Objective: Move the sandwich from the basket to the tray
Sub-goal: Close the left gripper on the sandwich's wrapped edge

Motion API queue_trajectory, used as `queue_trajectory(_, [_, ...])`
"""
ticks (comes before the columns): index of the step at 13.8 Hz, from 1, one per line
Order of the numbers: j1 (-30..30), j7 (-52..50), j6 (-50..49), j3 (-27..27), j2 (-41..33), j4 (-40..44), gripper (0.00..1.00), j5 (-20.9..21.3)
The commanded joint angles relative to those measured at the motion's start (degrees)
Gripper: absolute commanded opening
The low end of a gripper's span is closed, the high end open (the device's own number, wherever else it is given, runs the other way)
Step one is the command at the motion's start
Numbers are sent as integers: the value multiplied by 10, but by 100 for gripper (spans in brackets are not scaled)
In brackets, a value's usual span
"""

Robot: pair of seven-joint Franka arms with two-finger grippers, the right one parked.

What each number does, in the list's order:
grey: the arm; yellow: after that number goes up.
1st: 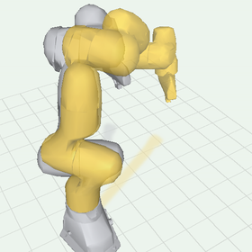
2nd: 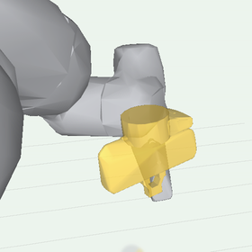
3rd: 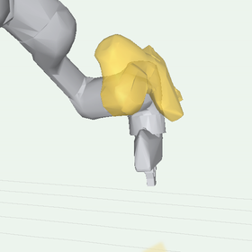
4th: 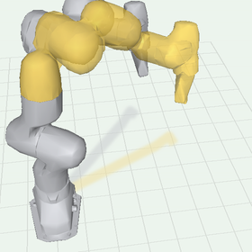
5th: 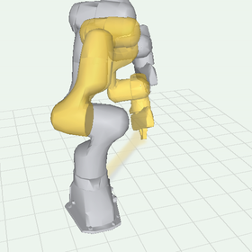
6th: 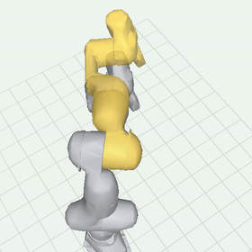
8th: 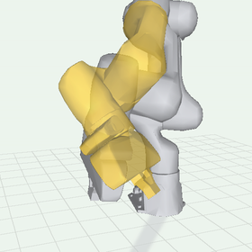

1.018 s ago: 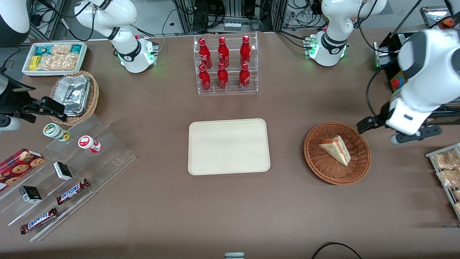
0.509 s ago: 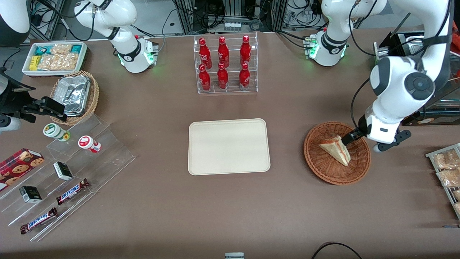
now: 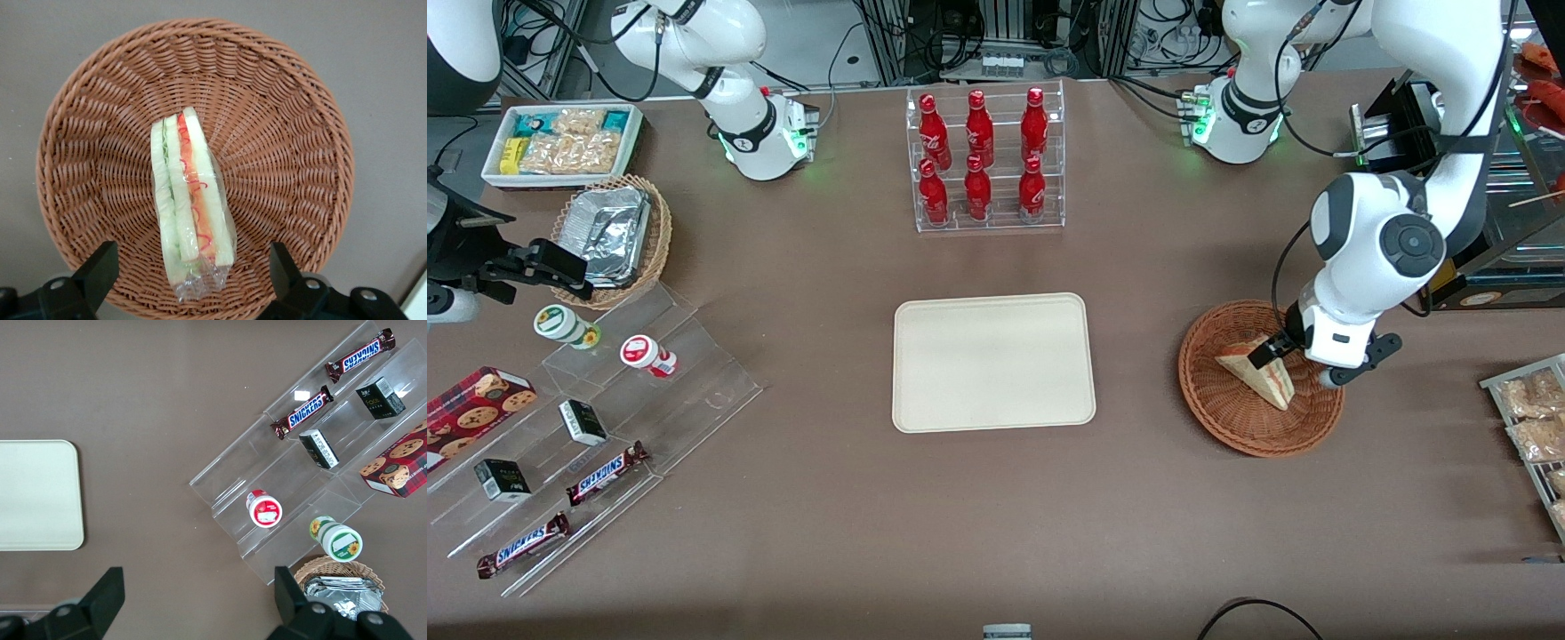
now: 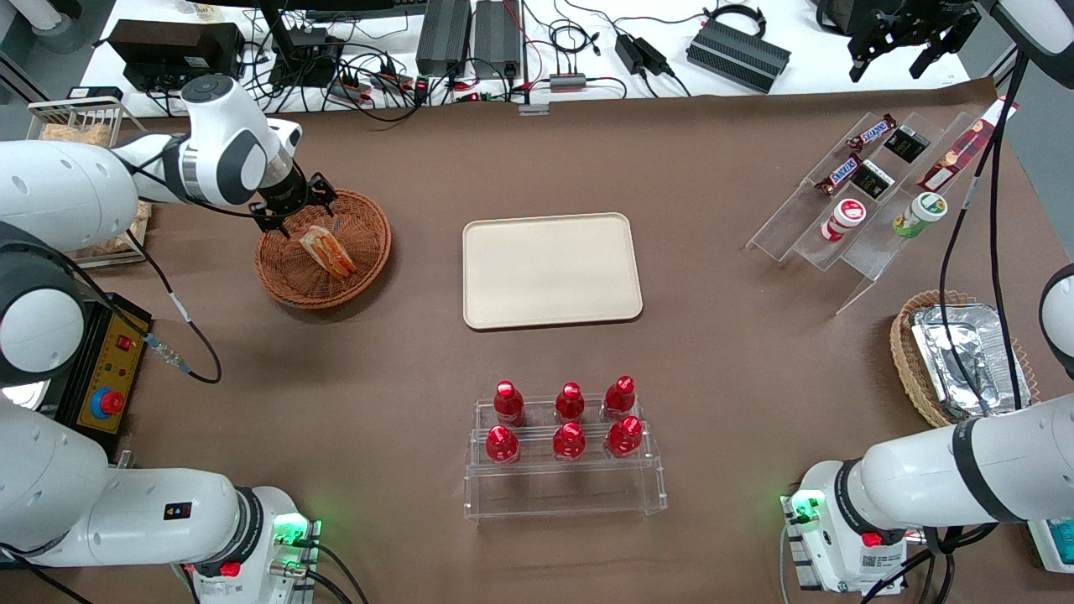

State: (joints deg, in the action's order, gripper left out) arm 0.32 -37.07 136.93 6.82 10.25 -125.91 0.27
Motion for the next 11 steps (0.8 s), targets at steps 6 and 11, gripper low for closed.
queue_trajectory(6, [-1, -19, 88, 3, 56, -22, 100, -6])
queue_trajectory(11, [-1, -18, 87, 2, 62, -21, 28, -5])
